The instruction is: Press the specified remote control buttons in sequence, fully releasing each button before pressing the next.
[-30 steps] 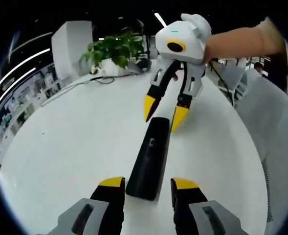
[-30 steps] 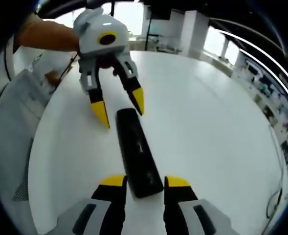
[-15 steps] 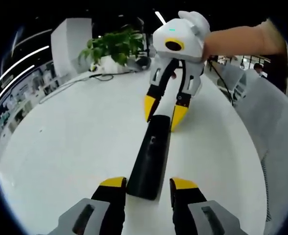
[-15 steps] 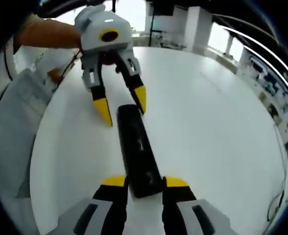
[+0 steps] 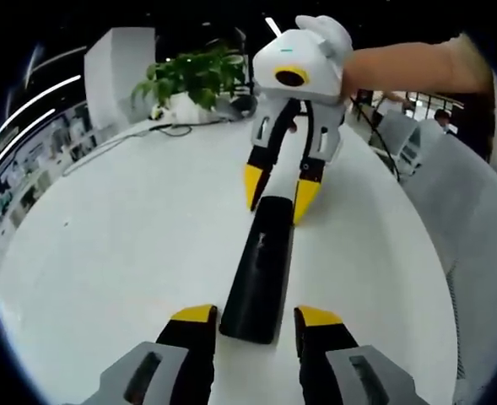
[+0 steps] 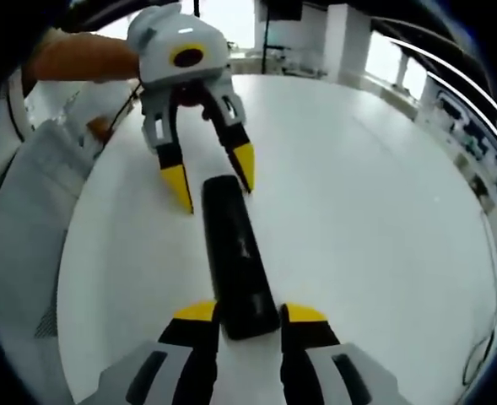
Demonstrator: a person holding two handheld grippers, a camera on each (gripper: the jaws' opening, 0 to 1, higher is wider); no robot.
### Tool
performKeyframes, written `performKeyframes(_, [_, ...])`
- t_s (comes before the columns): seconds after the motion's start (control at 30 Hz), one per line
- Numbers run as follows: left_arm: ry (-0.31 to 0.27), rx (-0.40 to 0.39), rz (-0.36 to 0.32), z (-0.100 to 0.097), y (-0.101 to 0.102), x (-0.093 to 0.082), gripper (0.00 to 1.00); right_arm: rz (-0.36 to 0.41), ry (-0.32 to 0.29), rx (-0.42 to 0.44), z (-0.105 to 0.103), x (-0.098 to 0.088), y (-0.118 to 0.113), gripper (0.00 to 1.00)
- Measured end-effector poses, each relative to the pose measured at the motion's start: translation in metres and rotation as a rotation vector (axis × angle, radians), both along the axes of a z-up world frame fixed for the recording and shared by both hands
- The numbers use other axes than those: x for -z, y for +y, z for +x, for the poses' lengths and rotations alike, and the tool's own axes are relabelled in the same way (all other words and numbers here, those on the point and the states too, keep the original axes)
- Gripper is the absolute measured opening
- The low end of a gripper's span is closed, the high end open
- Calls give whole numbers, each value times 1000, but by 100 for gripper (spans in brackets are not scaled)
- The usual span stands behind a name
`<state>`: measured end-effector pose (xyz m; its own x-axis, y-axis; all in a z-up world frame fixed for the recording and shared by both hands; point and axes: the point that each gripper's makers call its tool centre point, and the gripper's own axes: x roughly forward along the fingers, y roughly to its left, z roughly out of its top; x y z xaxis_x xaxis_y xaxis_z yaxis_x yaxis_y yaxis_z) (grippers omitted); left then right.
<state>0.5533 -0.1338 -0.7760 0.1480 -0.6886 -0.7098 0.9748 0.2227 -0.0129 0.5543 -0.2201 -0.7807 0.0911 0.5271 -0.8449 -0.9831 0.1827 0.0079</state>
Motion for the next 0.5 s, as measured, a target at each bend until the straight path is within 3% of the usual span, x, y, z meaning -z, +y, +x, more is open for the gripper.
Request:
performKeyframes(0.27, [4, 19, 18, 0, 1, 0, 36, -14, 9, -29, -1, 0, 1, 22])
performKeyframes(0.5, [20, 30, 30, 2, 2, 1, 28, -24, 15, -47, -2, 0, 1, 22])
